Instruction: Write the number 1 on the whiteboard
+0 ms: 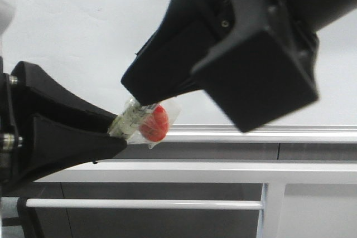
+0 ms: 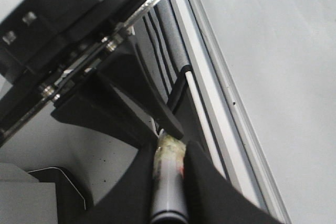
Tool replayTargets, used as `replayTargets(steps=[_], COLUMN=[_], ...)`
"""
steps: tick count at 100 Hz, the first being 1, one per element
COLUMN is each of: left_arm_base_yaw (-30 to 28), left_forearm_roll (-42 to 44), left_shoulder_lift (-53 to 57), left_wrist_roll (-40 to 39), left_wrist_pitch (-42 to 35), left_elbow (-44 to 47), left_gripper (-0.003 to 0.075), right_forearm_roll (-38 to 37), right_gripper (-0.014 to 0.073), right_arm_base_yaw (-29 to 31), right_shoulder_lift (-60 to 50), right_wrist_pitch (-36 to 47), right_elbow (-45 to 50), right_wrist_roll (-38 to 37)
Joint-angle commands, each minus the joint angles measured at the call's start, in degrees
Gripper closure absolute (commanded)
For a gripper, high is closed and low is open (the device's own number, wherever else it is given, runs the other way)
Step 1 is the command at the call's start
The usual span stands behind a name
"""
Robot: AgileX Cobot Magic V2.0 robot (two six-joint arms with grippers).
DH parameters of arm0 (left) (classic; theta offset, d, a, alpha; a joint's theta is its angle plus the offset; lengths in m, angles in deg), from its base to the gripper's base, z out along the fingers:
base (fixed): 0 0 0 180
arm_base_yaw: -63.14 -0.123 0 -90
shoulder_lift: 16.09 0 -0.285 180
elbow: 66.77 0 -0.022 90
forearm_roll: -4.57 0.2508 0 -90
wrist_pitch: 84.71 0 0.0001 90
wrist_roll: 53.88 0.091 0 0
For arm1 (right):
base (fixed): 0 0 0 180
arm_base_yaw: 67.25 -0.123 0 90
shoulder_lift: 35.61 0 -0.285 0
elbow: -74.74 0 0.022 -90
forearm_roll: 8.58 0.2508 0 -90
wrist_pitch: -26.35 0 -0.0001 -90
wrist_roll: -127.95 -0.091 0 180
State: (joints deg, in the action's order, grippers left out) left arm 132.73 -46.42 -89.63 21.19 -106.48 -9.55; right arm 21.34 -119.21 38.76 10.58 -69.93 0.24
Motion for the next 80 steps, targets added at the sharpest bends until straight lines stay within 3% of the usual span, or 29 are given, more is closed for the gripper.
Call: replayTargets(steps=[1, 16, 23, 38, 45, 80], left_arm_base_yaw=[0.26, 0.26, 0.26, 0.26, 0.26, 0.26], left_forearm_roll=[1.12, 1.12, 1.12, 0.51, -2.13, -18.87], left_shoulder_lift=[1.0, 1.0, 1.0, 1.14, 1.95, 13.98], left_wrist_roll=[-0.13, -0.13, -0.13, -0.13, -0.13, -0.13], left_wrist_pitch=[-5.79, -7.53, -7.54, -7.54, -7.85, -6.01], left_elbow=[-1.65, -1.65, -1.65, -1.65, -1.65, -1.07], left_gripper=[0.074, 0.0697, 0.0603, 0.0317, 0.0239, 0.0227], right_forearm_roll=[1.09, 1.09, 1.09, 1.09, 1.09, 1.09], right_gripper=[0.0663, 0.0663, 0.0663, 0.0663, 0.0662, 0.0646], right_arm_base_yaw=[-0.08, -0.08, -0.08, -0.08, -0.08, 1.99], right_shoulder_lift=[-0.57, -0.57, -0.57, -0.68, -0.82, -6.94], right_wrist_pitch=[0.58, 0.59, 0.97, 3.58, 4.0, 7.2], right_elbow=[-2.03, -2.03, -2.03, -2.03, -2.03, -0.09], right_wrist_roll=[0.33, 0.33, 0.33, 0.33, 0.33, -4.17])
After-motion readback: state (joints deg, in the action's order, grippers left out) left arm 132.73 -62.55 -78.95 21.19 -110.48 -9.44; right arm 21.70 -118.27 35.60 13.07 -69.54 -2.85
